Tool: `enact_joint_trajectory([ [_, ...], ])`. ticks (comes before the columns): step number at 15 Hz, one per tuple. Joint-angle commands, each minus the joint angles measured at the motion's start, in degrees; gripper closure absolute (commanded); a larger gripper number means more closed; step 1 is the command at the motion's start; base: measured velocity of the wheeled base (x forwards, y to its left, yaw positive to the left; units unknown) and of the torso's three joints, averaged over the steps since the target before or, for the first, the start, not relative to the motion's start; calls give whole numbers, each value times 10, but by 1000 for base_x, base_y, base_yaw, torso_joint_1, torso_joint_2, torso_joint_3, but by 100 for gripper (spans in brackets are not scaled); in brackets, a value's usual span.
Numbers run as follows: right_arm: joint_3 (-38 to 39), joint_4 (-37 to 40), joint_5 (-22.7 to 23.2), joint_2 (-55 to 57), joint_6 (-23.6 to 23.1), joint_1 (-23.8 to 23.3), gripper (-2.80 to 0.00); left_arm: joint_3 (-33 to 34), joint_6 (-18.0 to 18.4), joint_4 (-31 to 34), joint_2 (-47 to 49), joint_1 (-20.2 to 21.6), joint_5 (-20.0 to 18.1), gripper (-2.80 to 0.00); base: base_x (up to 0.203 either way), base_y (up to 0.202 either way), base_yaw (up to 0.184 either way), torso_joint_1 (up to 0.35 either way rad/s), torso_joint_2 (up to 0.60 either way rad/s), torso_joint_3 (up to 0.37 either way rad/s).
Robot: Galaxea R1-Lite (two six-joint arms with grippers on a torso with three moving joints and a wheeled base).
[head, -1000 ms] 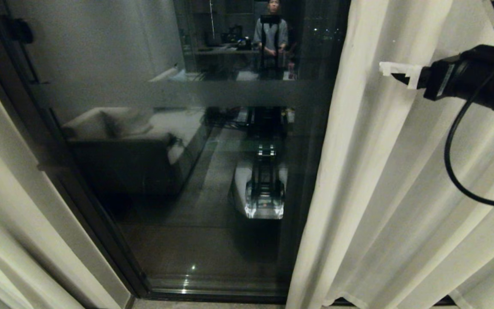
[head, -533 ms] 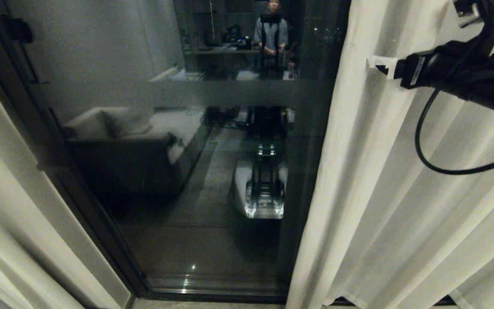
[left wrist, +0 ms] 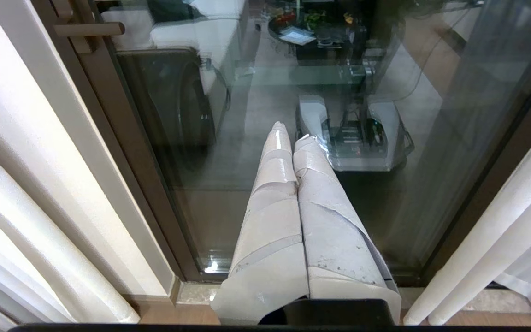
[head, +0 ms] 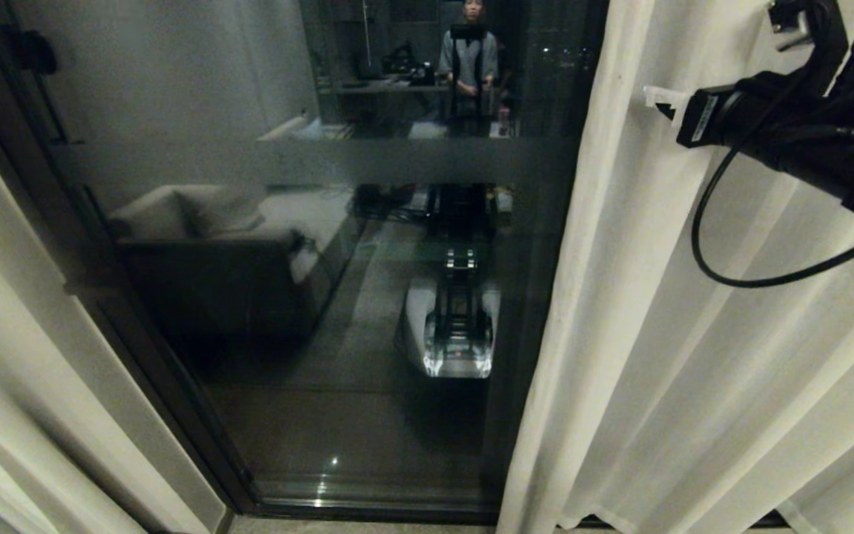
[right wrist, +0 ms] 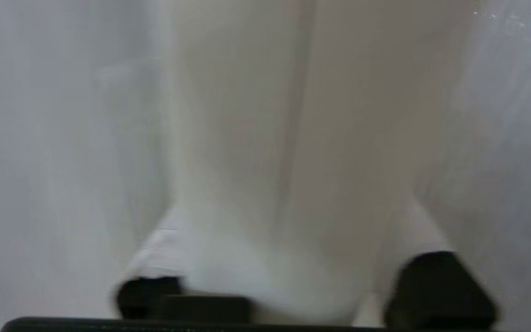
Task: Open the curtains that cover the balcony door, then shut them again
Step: Pull the inner curtains open on both sides
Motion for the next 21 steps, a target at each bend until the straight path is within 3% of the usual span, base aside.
enact_joint_trajectory([
  [1, -1, -3, -2, 0, 4, 0, 0, 0, 0, 0, 0, 0, 0, 0, 0, 0, 0, 0, 0, 0],
  [3, 0, -2, -9, -6, 14, -1, 0, 0, 0, 0, 0, 0, 0, 0, 0, 0, 0, 0, 0, 0],
  [6, 7, -3, -58, -18, 16, -1, 0, 0, 0, 0, 0, 0, 0, 0, 0, 0, 0, 0, 0, 0],
  [21, 48, -16, -63, -53, 15, -23, 0, 0, 0, 0, 0, 0, 0, 0, 0, 0, 0, 0, 0, 0],
])
